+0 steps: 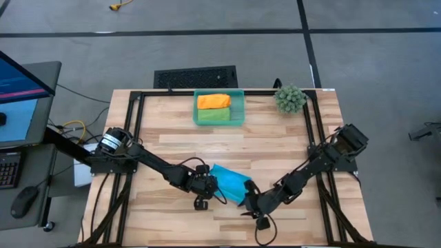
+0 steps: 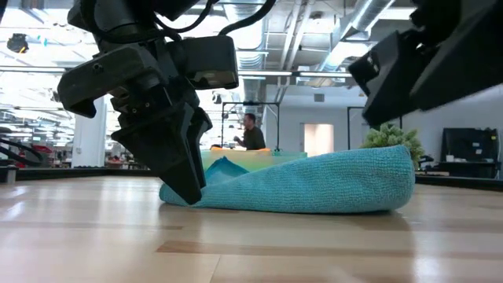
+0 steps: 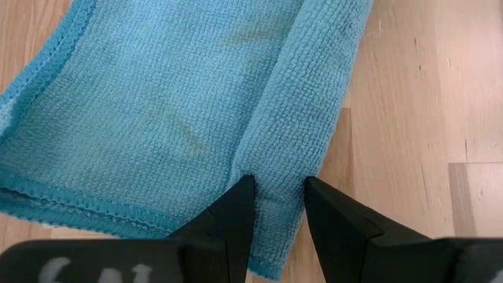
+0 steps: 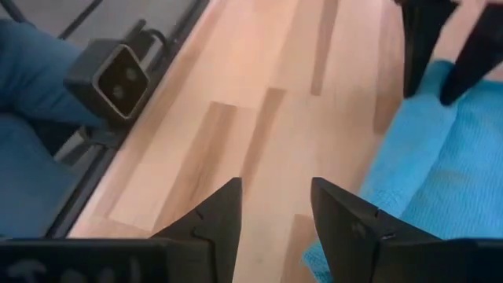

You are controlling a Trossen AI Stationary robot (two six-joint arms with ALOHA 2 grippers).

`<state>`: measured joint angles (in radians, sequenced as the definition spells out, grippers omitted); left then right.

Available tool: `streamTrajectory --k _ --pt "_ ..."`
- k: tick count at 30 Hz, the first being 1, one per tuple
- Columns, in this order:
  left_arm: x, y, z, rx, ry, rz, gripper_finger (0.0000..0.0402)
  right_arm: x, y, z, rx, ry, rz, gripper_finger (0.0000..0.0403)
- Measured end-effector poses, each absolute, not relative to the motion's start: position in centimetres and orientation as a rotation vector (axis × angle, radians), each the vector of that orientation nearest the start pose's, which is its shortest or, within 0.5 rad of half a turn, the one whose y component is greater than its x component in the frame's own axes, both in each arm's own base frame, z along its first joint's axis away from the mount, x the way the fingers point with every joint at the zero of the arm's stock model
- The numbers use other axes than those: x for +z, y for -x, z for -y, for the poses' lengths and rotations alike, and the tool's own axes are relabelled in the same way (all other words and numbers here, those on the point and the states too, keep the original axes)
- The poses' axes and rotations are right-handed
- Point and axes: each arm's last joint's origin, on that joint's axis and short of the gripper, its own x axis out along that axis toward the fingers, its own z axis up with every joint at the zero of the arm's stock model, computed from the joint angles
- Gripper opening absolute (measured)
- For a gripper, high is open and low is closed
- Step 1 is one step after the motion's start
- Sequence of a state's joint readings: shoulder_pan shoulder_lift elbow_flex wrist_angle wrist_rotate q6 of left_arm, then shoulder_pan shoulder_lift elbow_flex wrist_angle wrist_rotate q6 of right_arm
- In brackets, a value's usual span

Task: Roll microfiber towels into tight, uniform cylinder then place into a basket
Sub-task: Roll the blue microfiber cloth

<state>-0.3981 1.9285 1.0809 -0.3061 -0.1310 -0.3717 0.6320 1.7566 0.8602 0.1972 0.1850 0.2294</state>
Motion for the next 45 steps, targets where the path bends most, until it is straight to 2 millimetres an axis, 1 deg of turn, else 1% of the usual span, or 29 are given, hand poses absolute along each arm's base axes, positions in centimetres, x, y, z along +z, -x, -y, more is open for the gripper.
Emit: streamTrajectory --k 6,9,17,21,29,35,45 --pt "11.9 -33.2 13.6 -0.026 0.028 -1.136 0.0109 14.4 -28.2 -19.0 0.300 -0.009 -0.751 0.0171" --pt "11.9 -33.2 13.6 -0.026 0.028 -1.136 0.0109 14.4 -28.4 -18.7 0.324 -0.049 -0.761 0.0171" --pt "11.9 -33.2 13.6 -0.026 0.028 -1.136 0.0109 14.4 -28.4 -18.6 0.330 -0.069 -0.780 0.0160" --pt "11.9 -33.2 13.6 -0.027 0.029 -1.136 0.0109 14.0 -28.4 -17.9 0.265 -0.118 -0.842 0.0156" --pt "11.9 -33.2 13.6 -0.026 0.028 -1.136 0.0109 13.8 -29.1 -16.5 0.178 -0.212 -0.867 0.0144" --pt "11.9 -33.2 13.6 -0.027 0.028 -1.137 0.0109 12.9 -28.4 -15.2 0.048 -0.266 -1.008 0.0129" --pt "11.9 -33.2 13.5 -0.009 0.003 -1.122 0.0109 13.0 -28.4 -15.3 0.049 -0.286 -1.008 0.0123"
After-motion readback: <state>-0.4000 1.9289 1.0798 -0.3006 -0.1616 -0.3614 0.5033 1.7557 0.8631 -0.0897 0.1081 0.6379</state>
